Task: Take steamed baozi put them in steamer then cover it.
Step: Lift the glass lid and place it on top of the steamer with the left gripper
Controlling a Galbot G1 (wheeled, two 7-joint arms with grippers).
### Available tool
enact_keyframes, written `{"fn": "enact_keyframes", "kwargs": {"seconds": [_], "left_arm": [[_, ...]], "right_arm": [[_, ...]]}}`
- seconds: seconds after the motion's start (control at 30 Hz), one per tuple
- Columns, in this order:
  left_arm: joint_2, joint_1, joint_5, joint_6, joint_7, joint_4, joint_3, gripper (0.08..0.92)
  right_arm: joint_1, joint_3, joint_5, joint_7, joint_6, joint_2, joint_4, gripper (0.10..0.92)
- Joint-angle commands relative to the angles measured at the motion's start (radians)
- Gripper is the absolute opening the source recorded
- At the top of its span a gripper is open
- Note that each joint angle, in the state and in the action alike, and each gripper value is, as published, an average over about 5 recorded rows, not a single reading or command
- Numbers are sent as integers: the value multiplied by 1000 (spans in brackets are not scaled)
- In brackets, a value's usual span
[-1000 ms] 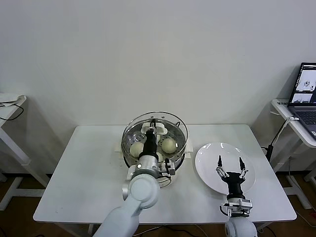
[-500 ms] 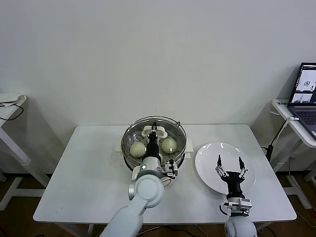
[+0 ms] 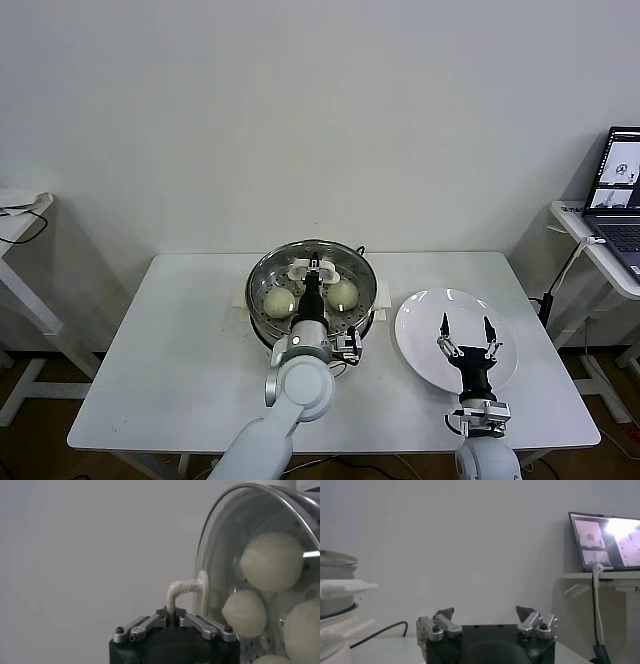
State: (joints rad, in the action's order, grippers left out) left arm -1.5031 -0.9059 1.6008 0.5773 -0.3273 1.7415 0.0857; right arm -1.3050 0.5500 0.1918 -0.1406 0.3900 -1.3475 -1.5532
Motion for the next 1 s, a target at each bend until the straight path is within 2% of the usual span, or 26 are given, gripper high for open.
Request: {"fn": "enact_keyframes", "kwargs": {"seconds": [0.03,1.0], "left_arm": [[-3,2,12,-1,-4,-4,-6,195],[-2,-22,-3,-10,-15,-4,-13,195]], "right_arm": [[1,0,0,1,1,0,1,823],[5,0,-4,3,3,0,0,823]]}}
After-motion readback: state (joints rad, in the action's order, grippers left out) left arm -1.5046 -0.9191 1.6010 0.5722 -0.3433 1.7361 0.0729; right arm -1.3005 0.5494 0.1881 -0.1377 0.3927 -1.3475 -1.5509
